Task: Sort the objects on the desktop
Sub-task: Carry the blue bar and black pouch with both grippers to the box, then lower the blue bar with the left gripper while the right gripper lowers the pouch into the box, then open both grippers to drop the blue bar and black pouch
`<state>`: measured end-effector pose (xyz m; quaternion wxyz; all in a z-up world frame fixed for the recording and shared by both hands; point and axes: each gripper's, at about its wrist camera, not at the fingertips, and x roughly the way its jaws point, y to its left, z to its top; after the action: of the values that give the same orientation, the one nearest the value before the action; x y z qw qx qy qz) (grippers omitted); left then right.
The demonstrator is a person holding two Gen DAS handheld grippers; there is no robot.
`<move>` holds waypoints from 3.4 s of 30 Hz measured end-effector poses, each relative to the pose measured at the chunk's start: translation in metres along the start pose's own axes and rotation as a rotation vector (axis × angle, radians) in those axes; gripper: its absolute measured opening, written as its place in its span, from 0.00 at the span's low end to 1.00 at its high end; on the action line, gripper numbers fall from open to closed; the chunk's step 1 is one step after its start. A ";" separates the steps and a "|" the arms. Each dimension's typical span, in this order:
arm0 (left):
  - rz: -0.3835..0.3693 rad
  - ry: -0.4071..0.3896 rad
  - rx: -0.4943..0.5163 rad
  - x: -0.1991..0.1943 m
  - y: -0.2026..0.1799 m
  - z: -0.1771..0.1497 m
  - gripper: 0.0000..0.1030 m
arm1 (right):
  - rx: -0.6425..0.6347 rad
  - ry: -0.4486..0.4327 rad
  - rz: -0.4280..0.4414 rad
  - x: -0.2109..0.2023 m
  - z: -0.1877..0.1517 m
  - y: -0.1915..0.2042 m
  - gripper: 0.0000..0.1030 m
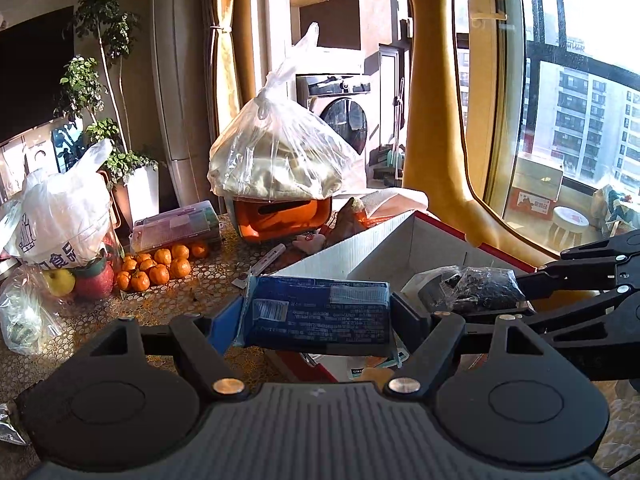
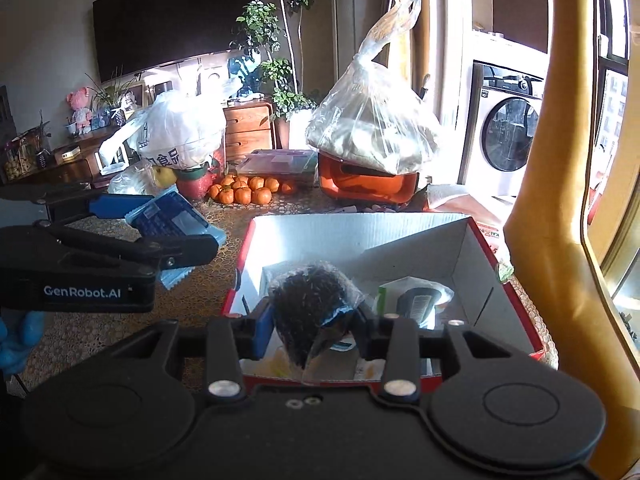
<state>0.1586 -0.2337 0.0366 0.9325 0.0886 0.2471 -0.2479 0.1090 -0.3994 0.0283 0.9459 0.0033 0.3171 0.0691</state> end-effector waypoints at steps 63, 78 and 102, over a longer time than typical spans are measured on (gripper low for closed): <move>-0.138 0.515 0.097 0.213 -0.029 0.009 0.76 | 0.018 0.421 0.045 0.127 -0.022 -0.037 0.38; -0.151 0.611 0.095 0.224 -0.030 0.007 0.80 | 0.028 0.443 0.049 0.132 -0.029 -0.034 0.50; -0.177 0.532 0.017 0.188 -0.023 0.022 0.85 | 0.032 0.366 0.035 0.097 -0.029 -0.019 0.66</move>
<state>0.2985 -0.3386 -0.0403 0.8088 0.1365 0.4881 -0.2983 0.1701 -0.4065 -0.0540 0.8709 0.0114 0.4848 0.0800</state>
